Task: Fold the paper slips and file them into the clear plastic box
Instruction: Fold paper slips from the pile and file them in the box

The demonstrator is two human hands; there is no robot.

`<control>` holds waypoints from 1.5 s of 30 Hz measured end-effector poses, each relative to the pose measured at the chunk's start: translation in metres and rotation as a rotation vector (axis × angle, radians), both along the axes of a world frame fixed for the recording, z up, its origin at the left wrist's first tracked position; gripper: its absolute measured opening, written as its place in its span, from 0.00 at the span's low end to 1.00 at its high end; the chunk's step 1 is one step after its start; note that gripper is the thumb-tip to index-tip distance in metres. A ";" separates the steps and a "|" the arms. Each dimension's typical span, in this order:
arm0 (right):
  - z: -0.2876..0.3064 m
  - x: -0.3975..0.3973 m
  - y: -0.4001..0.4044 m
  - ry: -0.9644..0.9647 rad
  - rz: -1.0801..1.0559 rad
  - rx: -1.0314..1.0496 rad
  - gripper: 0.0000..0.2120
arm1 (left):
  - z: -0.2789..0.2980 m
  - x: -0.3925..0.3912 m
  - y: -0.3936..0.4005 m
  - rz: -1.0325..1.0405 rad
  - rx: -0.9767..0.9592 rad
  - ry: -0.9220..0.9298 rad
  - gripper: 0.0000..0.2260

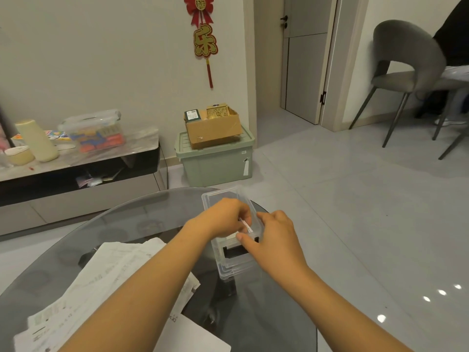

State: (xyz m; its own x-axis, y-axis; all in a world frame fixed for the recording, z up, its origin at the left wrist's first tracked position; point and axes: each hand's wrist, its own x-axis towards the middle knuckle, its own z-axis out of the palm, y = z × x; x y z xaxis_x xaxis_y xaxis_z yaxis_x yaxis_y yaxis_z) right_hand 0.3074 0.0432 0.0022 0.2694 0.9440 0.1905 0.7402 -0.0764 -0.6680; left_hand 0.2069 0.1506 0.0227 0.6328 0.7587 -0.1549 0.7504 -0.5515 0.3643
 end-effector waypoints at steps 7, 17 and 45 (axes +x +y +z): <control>0.000 0.000 0.000 0.013 0.003 0.020 0.21 | -0.003 0.003 -0.002 0.108 -0.004 -0.101 0.10; 0.001 0.000 -0.002 -0.041 -0.001 0.003 0.25 | 0.005 0.002 -0.006 0.080 0.048 0.009 0.03; 0.006 -0.059 -0.057 -0.234 0.306 0.240 0.20 | 0.019 -0.105 -0.148 0.350 0.300 -0.098 0.07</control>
State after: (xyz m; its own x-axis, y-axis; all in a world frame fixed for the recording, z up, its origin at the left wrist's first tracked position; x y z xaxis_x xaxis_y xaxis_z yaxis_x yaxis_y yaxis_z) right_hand 0.2483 -0.0136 0.0077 -0.0915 0.8953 0.4359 0.8377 0.3059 -0.4525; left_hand 0.1022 0.0031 0.0418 0.3312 0.9313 0.1517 0.8802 -0.3629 0.3059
